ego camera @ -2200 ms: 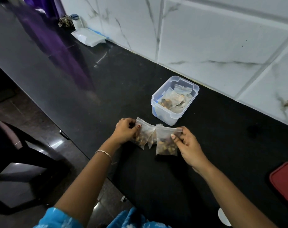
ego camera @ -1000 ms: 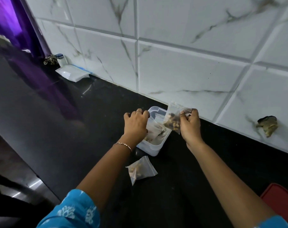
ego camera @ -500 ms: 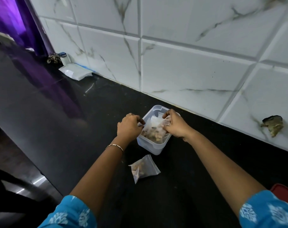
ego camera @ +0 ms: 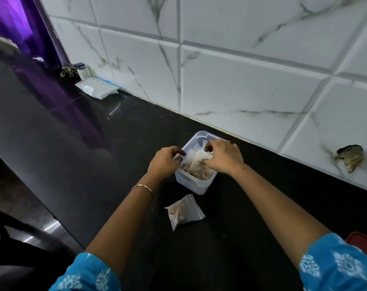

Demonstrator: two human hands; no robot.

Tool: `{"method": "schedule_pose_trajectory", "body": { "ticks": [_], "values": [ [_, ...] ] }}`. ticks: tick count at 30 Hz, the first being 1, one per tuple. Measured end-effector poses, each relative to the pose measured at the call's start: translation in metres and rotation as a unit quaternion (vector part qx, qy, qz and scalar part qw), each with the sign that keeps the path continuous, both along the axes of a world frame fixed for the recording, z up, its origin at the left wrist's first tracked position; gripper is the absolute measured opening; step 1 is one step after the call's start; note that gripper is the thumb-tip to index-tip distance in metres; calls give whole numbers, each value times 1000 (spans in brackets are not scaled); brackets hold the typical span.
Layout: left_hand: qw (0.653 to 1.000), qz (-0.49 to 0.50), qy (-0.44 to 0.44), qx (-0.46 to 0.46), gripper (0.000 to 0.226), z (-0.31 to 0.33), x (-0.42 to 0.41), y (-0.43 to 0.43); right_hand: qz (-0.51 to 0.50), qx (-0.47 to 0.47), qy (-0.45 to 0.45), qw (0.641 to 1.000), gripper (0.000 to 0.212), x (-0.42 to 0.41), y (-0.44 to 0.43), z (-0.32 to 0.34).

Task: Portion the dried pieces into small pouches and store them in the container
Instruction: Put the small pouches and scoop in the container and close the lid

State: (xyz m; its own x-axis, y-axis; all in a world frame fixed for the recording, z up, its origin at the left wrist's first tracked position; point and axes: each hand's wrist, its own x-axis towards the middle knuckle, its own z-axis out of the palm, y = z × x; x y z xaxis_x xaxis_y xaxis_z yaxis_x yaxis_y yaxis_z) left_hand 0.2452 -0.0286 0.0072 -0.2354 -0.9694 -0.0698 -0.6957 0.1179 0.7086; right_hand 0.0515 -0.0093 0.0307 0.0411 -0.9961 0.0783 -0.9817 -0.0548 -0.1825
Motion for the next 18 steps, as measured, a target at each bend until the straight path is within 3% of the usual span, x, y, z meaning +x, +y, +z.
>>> {"method": "schedule_pose_trajectory", "body": {
  "ticks": [5,10,12,14,16,18],
  "values": [
    [999,-17,36,18,34,2,2,6,39,89,82,992,42,10,6,1],
    [994,-6,106,27,42,5,9,21,29,101,99,990,37,19,13,1],
    [990,28,138,29,47,4,14,32,-4,77,36,996,37,16,22,1],
    [987,87,136,22,48,-4,19,45,-58,-24,-85,994,34,10,42,-3],
    [984,131,121,27,54,-14,25,59,-116,-140,-191,965,26,10,71,-11],
    [982,133,108,76,63,-26,29,73,-168,-159,-247,941,20,14,100,-22]
  ]
}}
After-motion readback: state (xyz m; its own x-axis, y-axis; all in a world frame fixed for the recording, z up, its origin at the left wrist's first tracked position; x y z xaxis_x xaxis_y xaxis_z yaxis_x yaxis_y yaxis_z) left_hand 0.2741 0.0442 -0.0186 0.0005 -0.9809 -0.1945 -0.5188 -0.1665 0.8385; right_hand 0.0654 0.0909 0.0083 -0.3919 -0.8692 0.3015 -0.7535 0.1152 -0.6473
